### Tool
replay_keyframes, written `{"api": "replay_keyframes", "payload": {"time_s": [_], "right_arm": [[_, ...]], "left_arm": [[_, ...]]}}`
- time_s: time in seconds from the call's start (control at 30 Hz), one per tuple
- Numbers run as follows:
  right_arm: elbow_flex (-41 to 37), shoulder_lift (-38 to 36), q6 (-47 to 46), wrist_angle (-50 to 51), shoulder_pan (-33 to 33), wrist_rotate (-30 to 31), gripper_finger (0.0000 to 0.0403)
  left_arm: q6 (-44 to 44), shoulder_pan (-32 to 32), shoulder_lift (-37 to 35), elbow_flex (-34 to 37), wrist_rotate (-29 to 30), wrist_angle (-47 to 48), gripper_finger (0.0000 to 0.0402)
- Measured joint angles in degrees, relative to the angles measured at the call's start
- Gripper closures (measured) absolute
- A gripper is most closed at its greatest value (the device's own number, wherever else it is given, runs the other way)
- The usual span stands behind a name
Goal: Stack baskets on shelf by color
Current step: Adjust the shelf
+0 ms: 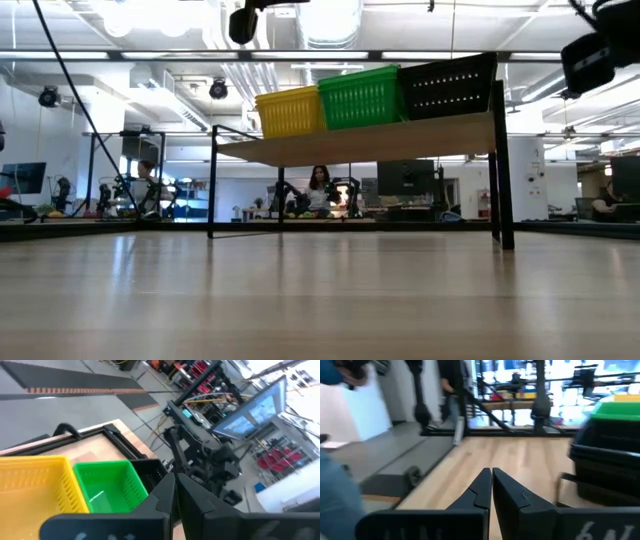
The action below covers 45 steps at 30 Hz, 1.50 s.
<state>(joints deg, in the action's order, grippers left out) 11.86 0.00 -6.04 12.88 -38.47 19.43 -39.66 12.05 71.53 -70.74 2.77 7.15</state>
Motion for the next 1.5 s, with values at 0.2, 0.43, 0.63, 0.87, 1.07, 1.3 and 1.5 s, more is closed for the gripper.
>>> {"api": "replay_keyframes", "payload": {"time_s": [0.2, 0.43, 0.63, 0.87, 1.07, 1.3, 1.5], "right_arm": [[-3.50, -0.01, 2.49, -4.10, 8.55, -2.20, 0.0395], [-6.19, -0.01, 2.18, -5.36, 22.24, -6.41, 0.0395], [-8.02, 0.00, 1.48, -5.98, 31.22, -6.98, 0.0395], [-8.08, 2.33, 1.22, -5.94, 38.02, -8.39, 0.0395], [-9.15, 7.36, 0.72, -8.67, 42.18, -14.09, 0.0395], [-9.84, 14.18, 1.21, -13.16, 47.74, -19.83, 0.0395], [-9.97, 16.33, 2.20, -15.33, 51.49, -21.88, 0.0395]], "left_arm": [[-0.52, -0.19, -0.19, -0.54, 2.27, 0.09, 0.0400], [-0.70, -0.51, -0.22, -0.63, 2.27, -0.49, 0.0400], [-0.66, -0.83, -0.24, -0.59, 2.27, -0.68, 0.0400], [-0.63, -0.91, -0.28, -0.59, 2.18, -0.69, 0.0400], [-0.50, -0.94, -0.31, -0.96, 2.08, -0.69, 0.0400], [-0.48, -0.98, -0.31, -1.25, 1.93, -0.67, 0.0400], [-0.48, -0.96, -0.35, -1.22, 1.38, -0.65, 0.0400]]}}
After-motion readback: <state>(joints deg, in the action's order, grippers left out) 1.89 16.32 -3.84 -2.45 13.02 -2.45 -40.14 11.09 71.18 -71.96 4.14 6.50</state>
